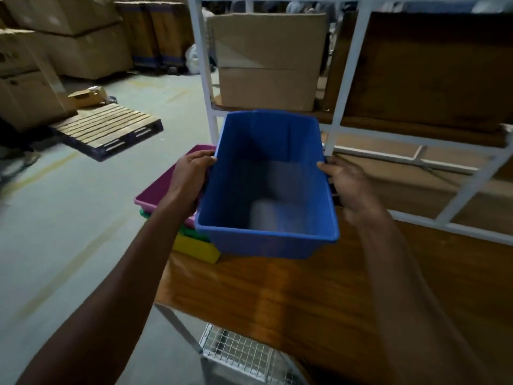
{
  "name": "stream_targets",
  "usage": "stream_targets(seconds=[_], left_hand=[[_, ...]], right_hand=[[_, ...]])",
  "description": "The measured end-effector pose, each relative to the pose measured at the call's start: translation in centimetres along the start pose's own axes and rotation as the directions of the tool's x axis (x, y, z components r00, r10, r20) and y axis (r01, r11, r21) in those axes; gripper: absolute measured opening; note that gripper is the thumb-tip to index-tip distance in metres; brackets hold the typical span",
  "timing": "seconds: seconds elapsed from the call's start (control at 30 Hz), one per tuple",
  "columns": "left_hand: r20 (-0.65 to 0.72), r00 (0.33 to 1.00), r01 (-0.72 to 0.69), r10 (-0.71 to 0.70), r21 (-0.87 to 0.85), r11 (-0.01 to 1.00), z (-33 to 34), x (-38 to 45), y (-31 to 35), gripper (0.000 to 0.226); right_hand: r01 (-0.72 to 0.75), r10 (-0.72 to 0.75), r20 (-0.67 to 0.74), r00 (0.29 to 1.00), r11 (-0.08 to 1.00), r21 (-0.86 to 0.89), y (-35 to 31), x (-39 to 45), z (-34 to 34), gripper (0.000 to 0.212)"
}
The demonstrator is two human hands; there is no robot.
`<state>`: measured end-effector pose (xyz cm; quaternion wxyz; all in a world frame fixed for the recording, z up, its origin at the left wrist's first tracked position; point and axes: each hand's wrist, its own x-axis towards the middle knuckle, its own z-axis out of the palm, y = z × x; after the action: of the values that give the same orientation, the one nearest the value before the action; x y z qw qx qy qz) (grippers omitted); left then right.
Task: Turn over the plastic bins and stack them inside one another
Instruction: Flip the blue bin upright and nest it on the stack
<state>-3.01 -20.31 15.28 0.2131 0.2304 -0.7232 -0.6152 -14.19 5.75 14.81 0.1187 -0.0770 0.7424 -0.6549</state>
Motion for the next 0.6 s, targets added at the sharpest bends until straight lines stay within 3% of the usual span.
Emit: stream_targets(seconds=[0.17,0.4,0.47,0.53,0.6], left_hand=[[0.178,0.983,-0.048,0.042,0.029,0.998,-3.2,6.2,-0.1,0.034],[0.351,0.933,-0.11,0.085,0.052,0.993,-8.4,13.2,0.4,0.024],[0.379,0.913,-0.211,0.147,0.131,0.969,-8.8,14.5,0.6,0.026],[0.36,0.884,-0.395,0.299,0.232,0.889,-9.0,15.5,1.2,0.035],[0.36,0.792,-0.591,0.492,0.256,0.765,-8.7,15.8,2.3,0.035]], right_hand=[[0.014,-0.018,-0.148,0.989,1.0,-0.028,-0.8,1.2,4.8,0.037],[0.017,-0.028,-0.313,0.95,0.999,-0.035,-1.6,1.7,11.2,0.032],[0.023,-0.041,-0.357,0.933,0.998,-0.055,-1.8,1.4,12.1,0.025],[0.035,-0.055,-0.365,0.929,0.998,-0.06,-2.3,0.8,12.6,0.021],[0.034,-0.055,-0.338,0.94,0.997,-0.069,-3.0,0.1,13.0,0.022]])
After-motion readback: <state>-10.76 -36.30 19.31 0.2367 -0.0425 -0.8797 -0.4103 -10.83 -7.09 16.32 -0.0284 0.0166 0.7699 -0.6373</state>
